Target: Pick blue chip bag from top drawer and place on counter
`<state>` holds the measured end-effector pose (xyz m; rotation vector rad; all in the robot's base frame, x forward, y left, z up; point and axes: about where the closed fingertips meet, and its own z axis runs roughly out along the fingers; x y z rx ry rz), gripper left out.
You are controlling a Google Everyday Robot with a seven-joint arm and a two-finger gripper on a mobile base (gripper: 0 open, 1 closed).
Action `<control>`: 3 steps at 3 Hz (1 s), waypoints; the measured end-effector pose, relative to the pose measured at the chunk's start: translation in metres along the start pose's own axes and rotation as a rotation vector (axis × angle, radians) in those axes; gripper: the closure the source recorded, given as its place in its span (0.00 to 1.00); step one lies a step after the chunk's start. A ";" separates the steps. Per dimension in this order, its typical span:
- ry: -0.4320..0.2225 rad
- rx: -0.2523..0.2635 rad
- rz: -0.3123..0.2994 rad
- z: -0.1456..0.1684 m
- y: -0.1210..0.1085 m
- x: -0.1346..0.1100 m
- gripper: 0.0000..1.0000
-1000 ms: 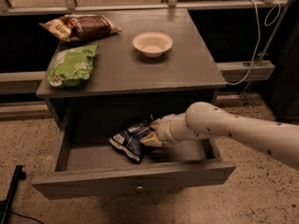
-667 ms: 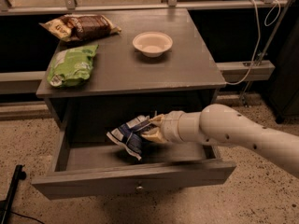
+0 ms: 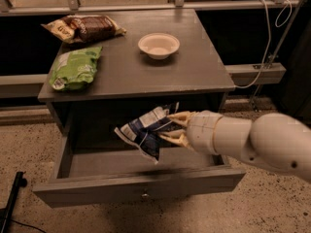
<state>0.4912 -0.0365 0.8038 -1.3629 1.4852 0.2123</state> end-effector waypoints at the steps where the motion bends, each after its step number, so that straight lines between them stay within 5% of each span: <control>1: 0.036 0.057 0.039 -0.050 -0.023 -0.014 1.00; 2: 0.011 0.094 0.246 -0.100 -0.088 0.010 1.00; 3: -0.047 0.124 0.387 -0.124 -0.143 0.037 1.00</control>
Offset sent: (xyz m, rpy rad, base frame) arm 0.0509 -0.1980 0.1079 0.2893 0.2478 -0.3427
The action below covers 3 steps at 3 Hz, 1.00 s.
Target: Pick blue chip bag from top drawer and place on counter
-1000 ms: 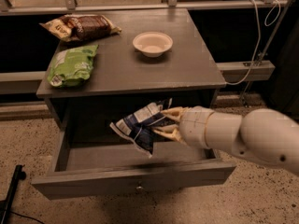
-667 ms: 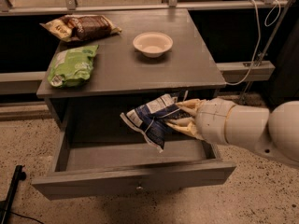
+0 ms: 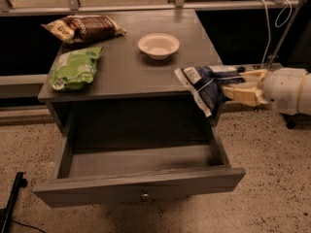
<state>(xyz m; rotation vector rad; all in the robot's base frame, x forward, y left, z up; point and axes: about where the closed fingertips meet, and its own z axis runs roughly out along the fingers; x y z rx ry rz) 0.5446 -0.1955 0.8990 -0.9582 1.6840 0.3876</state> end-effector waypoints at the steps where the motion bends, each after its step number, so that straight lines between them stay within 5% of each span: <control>1: -0.030 -0.018 0.053 0.012 -0.046 -0.022 1.00; 2: -0.024 -0.067 0.048 0.047 -0.073 -0.058 1.00; 3: -0.018 -0.146 0.046 0.106 -0.080 -0.087 0.74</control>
Offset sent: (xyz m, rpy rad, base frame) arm 0.1561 0.0589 0.0846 0.0355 0.0744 0.1417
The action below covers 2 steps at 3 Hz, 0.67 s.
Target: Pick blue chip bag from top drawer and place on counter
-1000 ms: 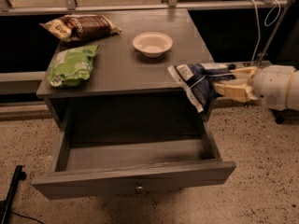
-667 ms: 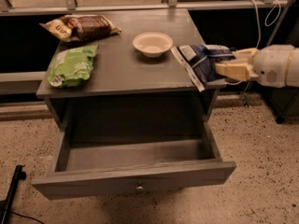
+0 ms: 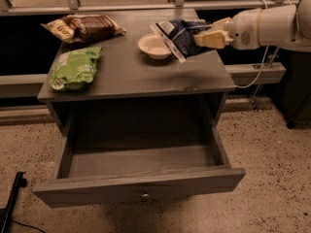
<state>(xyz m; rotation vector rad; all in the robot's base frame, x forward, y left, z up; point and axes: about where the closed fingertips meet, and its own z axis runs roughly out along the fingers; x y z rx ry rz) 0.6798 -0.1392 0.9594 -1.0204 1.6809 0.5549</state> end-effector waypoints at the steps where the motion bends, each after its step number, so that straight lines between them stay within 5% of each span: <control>1: 0.000 -0.002 0.000 0.000 0.003 0.002 0.50; 2: 0.000 -0.002 0.000 0.000 0.003 0.002 0.28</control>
Offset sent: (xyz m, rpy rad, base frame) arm -0.0019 0.0014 -0.0016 0.0003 -0.0006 0.0023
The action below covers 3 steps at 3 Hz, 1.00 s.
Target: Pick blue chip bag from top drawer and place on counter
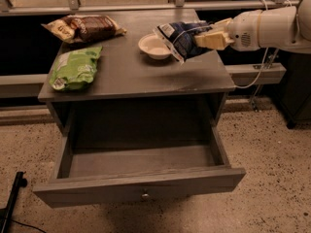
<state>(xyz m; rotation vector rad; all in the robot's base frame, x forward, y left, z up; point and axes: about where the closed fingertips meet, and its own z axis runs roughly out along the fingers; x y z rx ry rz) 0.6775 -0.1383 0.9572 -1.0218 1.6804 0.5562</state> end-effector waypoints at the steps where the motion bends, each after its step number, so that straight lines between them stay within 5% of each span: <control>1: 0.000 0.000 0.000 0.000 0.000 0.000 0.04; 3: 0.000 0.000 0.000 0.000 0.000 0.000 0.00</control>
Offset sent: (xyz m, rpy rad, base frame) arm 0.0000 0.0000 0.0000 0.0000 0.0000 0.0001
